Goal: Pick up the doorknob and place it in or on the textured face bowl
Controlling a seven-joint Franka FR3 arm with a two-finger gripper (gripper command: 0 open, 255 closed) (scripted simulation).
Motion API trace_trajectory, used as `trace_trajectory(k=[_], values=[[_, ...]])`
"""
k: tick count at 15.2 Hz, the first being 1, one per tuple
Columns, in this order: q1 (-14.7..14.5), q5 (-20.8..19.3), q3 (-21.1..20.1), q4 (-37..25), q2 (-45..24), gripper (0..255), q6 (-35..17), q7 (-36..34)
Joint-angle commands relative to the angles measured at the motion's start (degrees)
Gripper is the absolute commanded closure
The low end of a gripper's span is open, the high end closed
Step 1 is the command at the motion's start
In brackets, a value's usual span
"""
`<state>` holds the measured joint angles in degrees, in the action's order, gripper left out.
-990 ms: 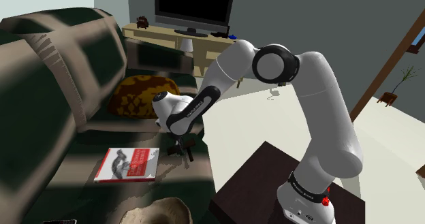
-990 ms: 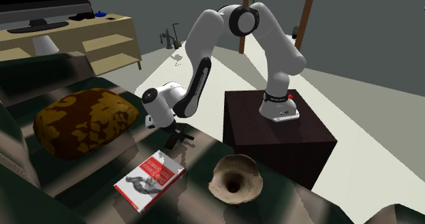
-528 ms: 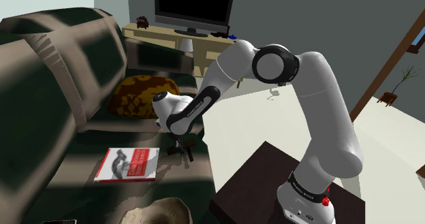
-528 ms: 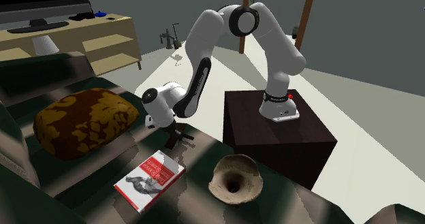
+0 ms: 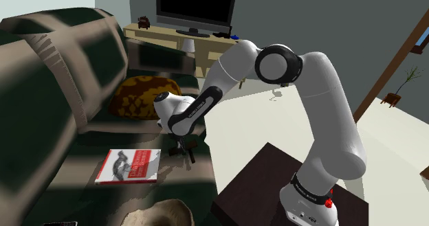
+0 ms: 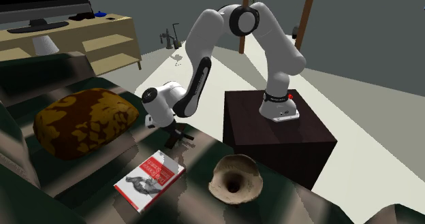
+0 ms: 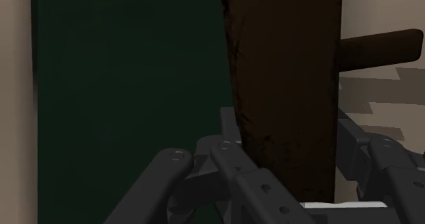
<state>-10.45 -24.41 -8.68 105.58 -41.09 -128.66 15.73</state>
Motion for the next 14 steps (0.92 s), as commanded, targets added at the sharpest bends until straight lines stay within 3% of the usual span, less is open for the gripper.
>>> trace_trajectory(k=[1, 14], values=[[0.1, 0.3, -0.2, 0.4, 1.0, 255, 0.6, 0.2], [1.1, 2.6, -1.8, 2.1, 9.0, 255, 6.6, 2.7]])
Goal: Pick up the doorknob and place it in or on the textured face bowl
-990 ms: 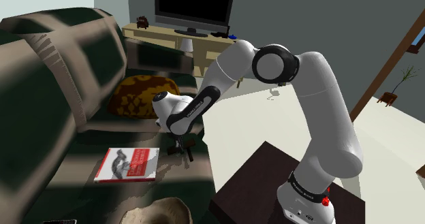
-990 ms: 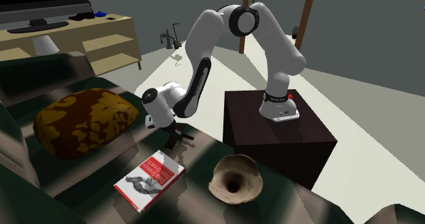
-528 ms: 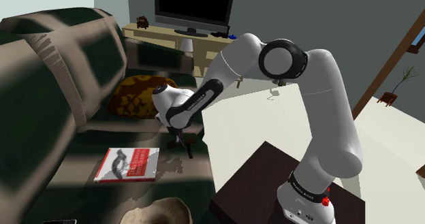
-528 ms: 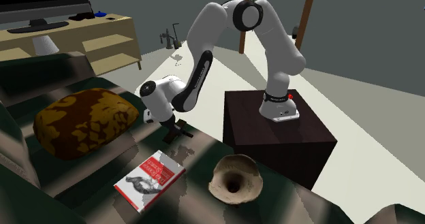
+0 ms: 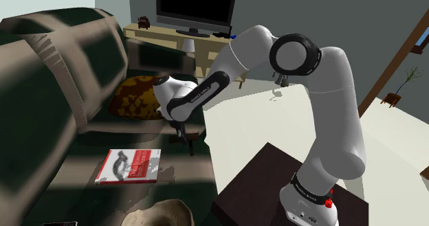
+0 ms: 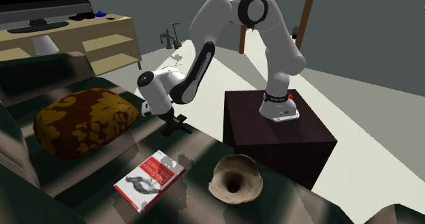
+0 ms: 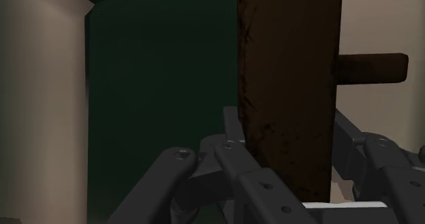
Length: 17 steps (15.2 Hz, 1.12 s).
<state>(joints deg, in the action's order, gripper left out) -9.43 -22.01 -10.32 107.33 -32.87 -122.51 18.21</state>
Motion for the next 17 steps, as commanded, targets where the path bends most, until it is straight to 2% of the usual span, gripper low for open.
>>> trace_trajectory(k=[1, 17], values=[[0.1, 0.4, -0.2, 0.3, 1.3, 255, 0.9, 0.4], [0.9, 3.3, -1.6, -0.7, 9.4, 255, 9.6, 3.5]])
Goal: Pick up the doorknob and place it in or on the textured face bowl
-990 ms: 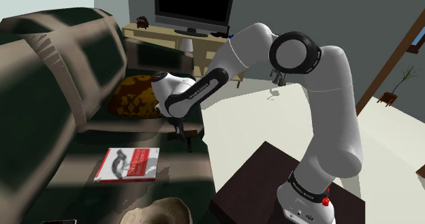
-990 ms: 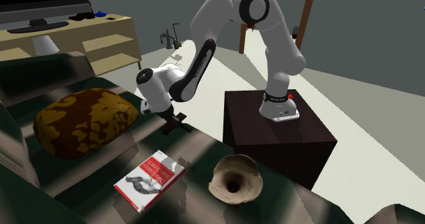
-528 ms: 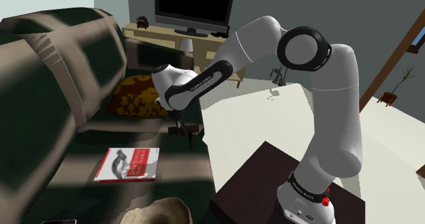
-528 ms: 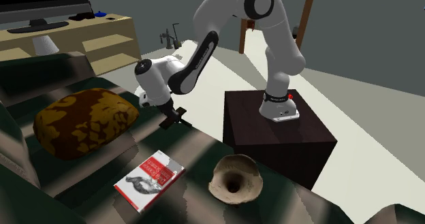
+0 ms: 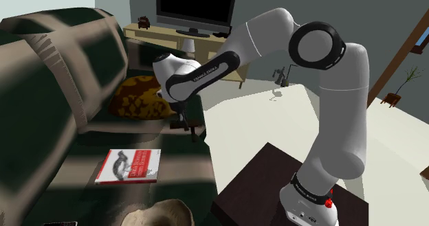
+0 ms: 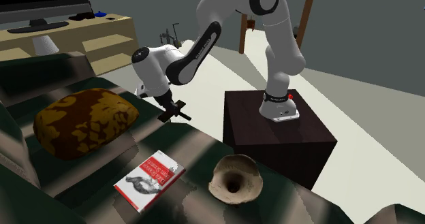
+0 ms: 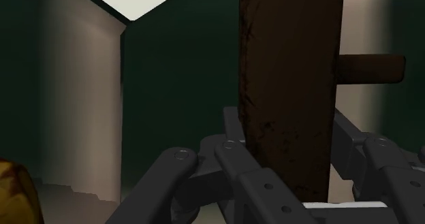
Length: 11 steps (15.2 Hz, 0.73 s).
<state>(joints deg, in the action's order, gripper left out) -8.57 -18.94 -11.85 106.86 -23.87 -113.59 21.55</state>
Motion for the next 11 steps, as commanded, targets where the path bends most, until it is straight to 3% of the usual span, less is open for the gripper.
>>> trace_trajectory(k=[1, 8, 11], values=[[0.0, 0.3, -0.1, -0.4, 0.9, 255, 1.2, 0.4], [0.2, 1.4, -0.5, -1.9, 3.7, 255, 5.3, 1.7], [-1.8, 2.3, -2.0, 0.7, 5.6, 255, 5.3, -1.5]])
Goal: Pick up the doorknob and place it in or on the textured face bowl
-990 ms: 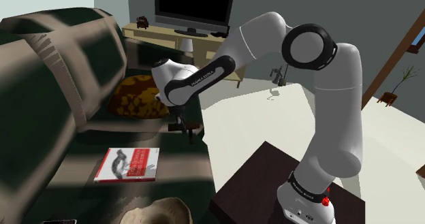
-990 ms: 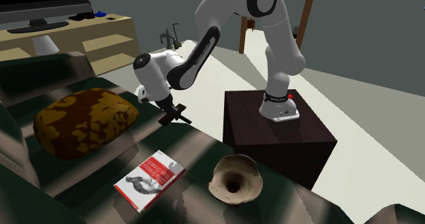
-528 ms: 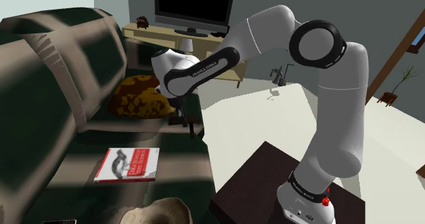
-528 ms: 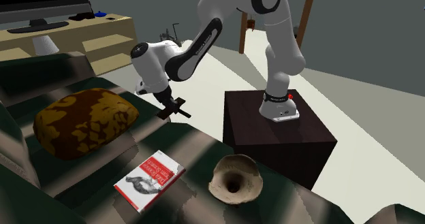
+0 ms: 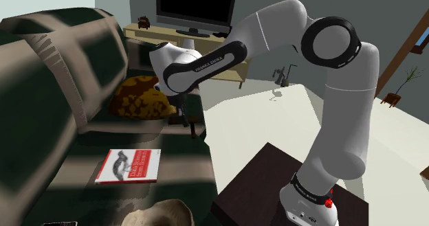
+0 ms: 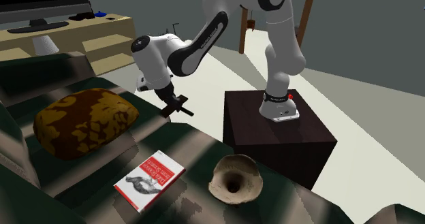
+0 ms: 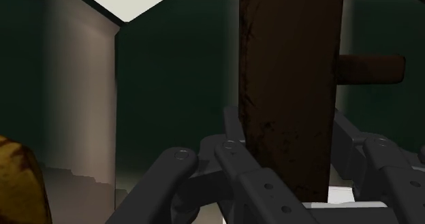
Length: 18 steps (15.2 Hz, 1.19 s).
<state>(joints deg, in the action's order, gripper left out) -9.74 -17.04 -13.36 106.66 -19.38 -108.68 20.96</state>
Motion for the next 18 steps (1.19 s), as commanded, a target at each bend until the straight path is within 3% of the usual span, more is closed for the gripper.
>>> trace_trajectory(k=[1, 9, 18], values=[[-1.3, 0.8, -1.1, 1.7, 1.6, 255, 0.4, -2.0], [-6.9, 3.6, -5.5, 5.2, 4.4, 255, 1.3, -10.9], [-13.9, 6.2, -10.4, 4.0, 3.6, 255, 3.2, -21.5]])
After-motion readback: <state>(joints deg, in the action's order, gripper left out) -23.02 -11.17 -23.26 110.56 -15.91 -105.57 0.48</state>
